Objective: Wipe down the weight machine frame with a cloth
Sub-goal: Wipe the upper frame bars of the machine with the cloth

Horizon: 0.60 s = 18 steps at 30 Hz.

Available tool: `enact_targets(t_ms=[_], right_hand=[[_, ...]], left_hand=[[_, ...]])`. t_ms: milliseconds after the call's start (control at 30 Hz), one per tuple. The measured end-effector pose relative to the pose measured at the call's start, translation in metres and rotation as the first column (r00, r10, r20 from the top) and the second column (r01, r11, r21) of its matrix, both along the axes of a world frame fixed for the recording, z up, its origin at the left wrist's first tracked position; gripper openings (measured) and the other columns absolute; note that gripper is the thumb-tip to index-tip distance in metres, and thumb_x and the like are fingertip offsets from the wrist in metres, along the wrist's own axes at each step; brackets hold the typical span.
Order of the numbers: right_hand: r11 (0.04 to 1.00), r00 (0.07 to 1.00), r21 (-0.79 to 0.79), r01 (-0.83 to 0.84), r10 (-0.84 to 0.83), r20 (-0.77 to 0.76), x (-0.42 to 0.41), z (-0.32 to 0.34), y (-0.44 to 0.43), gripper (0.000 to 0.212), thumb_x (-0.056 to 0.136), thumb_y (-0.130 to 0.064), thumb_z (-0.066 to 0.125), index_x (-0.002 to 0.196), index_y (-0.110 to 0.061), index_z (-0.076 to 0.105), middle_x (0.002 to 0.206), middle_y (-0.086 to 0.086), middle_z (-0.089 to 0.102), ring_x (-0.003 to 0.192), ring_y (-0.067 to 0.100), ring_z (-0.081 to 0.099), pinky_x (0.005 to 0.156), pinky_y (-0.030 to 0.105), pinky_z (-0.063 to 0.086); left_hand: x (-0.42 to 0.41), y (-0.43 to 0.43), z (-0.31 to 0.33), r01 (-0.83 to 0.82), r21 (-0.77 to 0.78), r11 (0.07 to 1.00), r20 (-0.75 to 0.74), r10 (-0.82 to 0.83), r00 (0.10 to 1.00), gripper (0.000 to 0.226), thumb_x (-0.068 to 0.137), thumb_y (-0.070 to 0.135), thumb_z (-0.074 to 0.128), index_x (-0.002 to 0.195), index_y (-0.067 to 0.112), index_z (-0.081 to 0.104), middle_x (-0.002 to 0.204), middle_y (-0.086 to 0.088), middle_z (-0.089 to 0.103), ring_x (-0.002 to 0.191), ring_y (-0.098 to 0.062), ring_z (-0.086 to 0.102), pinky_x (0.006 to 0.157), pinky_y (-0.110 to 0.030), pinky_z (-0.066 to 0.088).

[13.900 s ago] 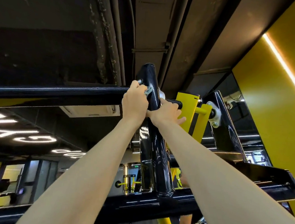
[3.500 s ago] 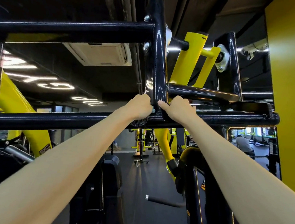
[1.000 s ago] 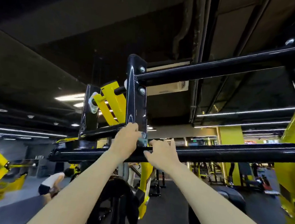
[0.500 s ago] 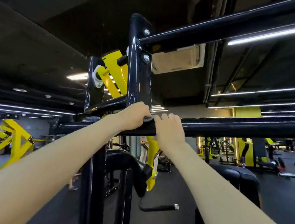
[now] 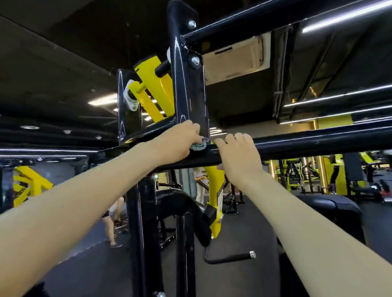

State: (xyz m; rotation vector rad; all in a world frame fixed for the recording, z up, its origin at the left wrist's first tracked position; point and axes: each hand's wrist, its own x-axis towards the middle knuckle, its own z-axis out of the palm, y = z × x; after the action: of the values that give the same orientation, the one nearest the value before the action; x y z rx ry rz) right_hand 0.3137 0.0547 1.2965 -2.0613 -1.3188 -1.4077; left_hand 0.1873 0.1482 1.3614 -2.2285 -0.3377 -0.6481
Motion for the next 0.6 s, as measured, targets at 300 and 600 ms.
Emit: enact_targets(t_ms=[300,600], right_hand=[[0.999,0.999,0.022,-0.025,0.026,-0.047,-0.002,-0.003,-0.001,0.045,0.091,-0.028,0.063,0.131,-0.019,0.045,0.120,0.004,0.053,0.115,0.024,0.046,0.098,0.032,0.032],[1.000,0.999,-0.018,-0.002,0.001,-0.040,-0.005,-0.001,-0.002,0.057,0.088,-0.037,0.065,0.136,-0.019,0.041,0.124,0.004,0.051,0.118,0.024,0.044,0.101,0.033,0.031]], left_hand=[[-0.043,-0.001,0.025,-0.079,-0.114,0.990,0.065,0.087,0.994,0.042,0.082,-0.014,0.043,0.113,0.000,0.067,0.110,-0.014,0.055,0.109,-0.029,0.045,0.093,-0.040,0.038],[-0.004,0.005,-0.010,-0.014,0.120,0.993,0.031,0.010,0.999,0.041,0.088,0.002,0.047,0.126,0.014,0.059,0.122,-0.004,0.044,0.108,-0.021,0.037,0.092,-0.031,0.033]])
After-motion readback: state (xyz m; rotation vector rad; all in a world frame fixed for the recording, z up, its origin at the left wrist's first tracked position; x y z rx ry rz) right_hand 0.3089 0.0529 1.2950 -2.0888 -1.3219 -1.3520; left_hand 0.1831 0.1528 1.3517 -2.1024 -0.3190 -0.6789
